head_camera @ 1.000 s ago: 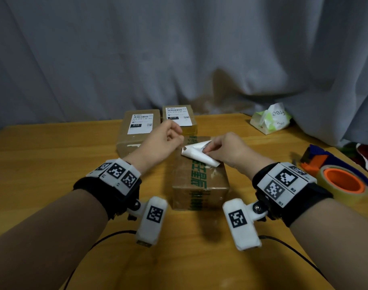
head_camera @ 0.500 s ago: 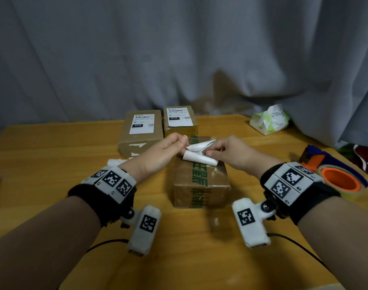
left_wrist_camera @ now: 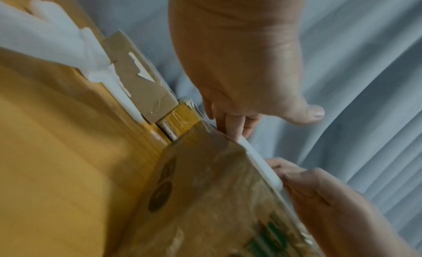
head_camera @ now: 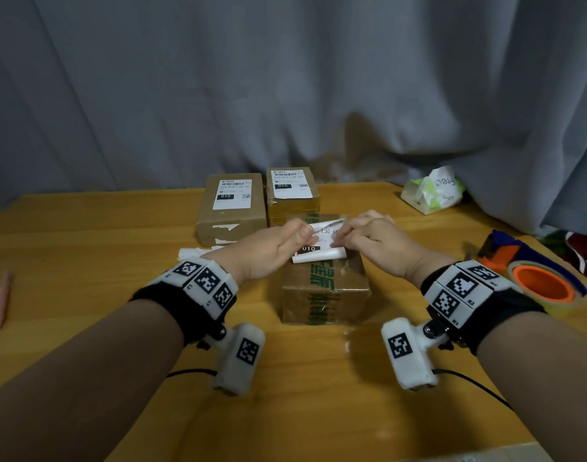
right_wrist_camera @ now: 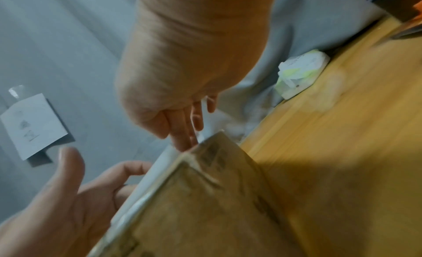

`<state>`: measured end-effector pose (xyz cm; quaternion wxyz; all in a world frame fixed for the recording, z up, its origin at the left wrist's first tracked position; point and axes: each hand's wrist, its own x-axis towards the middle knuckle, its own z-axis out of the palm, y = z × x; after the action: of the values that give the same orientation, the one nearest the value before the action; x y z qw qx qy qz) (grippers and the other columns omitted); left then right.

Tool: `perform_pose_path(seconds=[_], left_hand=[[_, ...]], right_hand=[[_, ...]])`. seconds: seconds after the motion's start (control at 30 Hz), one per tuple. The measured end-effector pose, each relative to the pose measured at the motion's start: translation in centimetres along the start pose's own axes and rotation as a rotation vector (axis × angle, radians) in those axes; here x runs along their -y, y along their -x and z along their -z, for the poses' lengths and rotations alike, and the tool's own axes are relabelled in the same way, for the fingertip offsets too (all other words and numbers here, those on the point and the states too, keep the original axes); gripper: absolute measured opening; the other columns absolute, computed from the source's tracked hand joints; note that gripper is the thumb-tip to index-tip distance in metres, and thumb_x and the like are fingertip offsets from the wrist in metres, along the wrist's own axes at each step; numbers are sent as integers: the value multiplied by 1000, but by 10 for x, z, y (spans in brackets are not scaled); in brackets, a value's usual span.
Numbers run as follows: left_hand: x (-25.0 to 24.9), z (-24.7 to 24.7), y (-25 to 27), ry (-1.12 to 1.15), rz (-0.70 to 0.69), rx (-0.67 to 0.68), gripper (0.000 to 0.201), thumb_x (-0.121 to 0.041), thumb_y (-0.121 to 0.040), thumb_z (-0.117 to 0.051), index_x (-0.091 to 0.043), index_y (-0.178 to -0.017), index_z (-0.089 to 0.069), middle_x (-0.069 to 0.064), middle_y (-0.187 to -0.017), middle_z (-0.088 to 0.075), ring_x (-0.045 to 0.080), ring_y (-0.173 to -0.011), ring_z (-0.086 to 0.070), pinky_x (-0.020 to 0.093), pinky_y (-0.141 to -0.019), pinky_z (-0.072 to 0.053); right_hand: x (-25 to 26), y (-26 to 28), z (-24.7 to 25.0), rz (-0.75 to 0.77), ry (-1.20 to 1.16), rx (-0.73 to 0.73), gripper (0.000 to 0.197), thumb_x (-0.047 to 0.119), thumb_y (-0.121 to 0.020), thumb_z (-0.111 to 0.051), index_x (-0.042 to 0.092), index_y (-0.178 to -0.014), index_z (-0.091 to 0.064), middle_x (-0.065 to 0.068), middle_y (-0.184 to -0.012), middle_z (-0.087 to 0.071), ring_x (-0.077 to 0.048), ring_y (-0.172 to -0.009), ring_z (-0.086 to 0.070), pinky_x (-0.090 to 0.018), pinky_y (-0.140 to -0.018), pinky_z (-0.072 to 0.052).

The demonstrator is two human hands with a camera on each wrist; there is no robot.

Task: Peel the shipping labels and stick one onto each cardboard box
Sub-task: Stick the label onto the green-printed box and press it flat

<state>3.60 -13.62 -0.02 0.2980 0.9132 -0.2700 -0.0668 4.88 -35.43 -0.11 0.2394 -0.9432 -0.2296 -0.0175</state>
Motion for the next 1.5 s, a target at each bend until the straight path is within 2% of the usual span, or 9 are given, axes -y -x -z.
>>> perform_pose_path(seconds=[0.27, 0.4, 0.5, 0.6, 0.77, 0.97, 1.17, 1.37, 1.5], left_hand=[[-5, -3, -5, 17, 24, 6, 77, -66, -87, 0, -18, -118, -50, -7, -122, -65, 11, -117, -52, 29, -97, -37], [5, 7, -7, 108, 93, -67, 51, -49, -96, -17, -23, -106, -60, -10, -105, -72, 8, -112, -56, 27, -90, -42], [10, 10, -12, 147, 102, -96, 19, -32, -97, -45, -24, -93, -61, -5, -99, -74, -2, -86, -64, 17, -69, -47], [10, 4, -21, 159, 69, -168, 2, -21, -87, -63, -21, -87, -65, -5, -84, -72, -5, -67, -61, 9, -66, -43], [13, -11, -32, 128, -1, -190, 9, -16, -78, -73, -11, -85, -71, -11, -80, -54, 1, -71, -52, 7, -69, -43], [17, -14, -32, 55, -74, -156, 14, -17, -77, -74, -15, -90, -69, -4, -89, -54, 5, -80, -50, 13, -74, -41], [9, -13, -21, -127, 46, -71, 36, -53, -72, -70, -36, -100, -56, -13, -106, -48, 12, -109, -41, 32, -98, -35], [-1, -13, -9, -209, 132, 11, 47, -56, -81, -58, -36, -122, -46, -10, -127, -38, 13, -121, -30, 38, -105, -26], [13, -7, 2, -104, 170, -3, 36, -48, -89, -51, -39, -124, -46, -13, -129, -36, 15, -126, -29, 48, -110, -25]], right_hand=[[-5, 0, -2, -79, -152, 64, 41, 40, -85, -41, 28, -113, -68, 8, -120, -60, -12, -121, -42, -41, -110, -28], [-7, 1, 3, -162, -342, 6, 27, 30, -89, -54, 19, -104, -74, 22, -91, -59, 6, -93, -47, -29, -107, -29], [-11, -2, 8, -187, -396, 17, 19, 23, -86, -62, 12, -93, -76, 17, -93, -66, 10, -87, -53, -14, -88, -36], [-9, -11, 2, -137, -318, -36, 18, 22, -84, -68, 6, -80, -76, -3, -96, -73, -11, -93, -65, -19, -86, -46], [-6, -22, -11, -55, -266, -96, 11, 15, -72, -79, 12, -70, -69, -13, -92, -61, -22, -83, -54, -39, -82, -47], [-9, -20, -11, -3, -256, -23, 20, 15, -70, -81, 11, -85, -69, -6, -94, -51, -12, -74, -46, -30, -77, -46], [-4, -8, -6, -101, -46, 94, 51, 64, -57, -67, 32, -96, -60, 9, -109, -50, -19, -104, -45, -41, -97, -40], [0, 4, -7, -130, 114, 134, 48, 62, -74, -62, 38, -114, -49, 17, -121, -37, -16, -115, -36, -36, -91, -27], [-7, 9, 0, -118, -29, 214, 46, 51, -77, -67, 38, -119, -53, 13, -132, -40, -20, -125, -36, -43, -109, -29]])
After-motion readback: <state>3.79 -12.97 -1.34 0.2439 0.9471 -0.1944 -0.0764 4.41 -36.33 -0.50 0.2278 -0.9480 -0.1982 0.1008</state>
